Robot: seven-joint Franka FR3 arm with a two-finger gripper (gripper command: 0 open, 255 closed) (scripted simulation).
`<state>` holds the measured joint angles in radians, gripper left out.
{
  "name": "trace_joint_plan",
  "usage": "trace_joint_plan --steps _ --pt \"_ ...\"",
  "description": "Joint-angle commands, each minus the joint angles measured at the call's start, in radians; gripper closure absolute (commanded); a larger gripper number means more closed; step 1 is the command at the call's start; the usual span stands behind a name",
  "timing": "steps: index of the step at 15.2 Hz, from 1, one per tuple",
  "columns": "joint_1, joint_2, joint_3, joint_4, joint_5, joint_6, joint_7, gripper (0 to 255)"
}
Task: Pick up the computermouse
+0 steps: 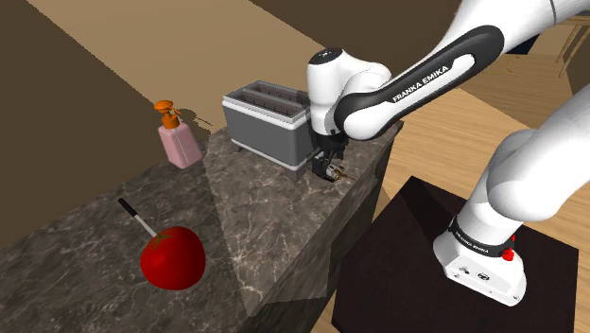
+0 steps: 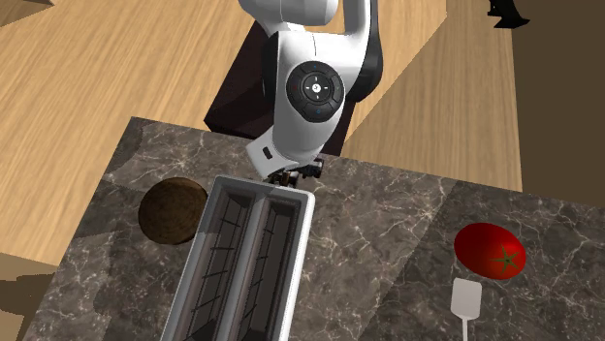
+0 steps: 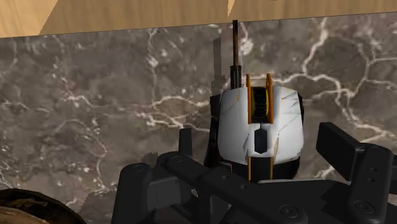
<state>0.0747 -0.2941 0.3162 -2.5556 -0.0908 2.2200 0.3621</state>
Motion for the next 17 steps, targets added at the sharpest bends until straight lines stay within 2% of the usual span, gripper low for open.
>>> trace_joint_plan --steps 1,3,4,13,17 --pt "-0.003 0.021 0.004 -0.012 -0.009 0.032 0.010 0" --pt "-0.004 0.026 0.005 -0.016 -0.011 0.041 0.013 0" --pt "-0.003 0.024 0.006 -0.017 -0.010 0.040 0.014 255" --pt "-0.004 0.026 0.005 -0.015 -0.011 0.041 0.013 255" --pt "0.002 -0.011 -0.002 0.010 0.005 -0.020 -0.006 255"
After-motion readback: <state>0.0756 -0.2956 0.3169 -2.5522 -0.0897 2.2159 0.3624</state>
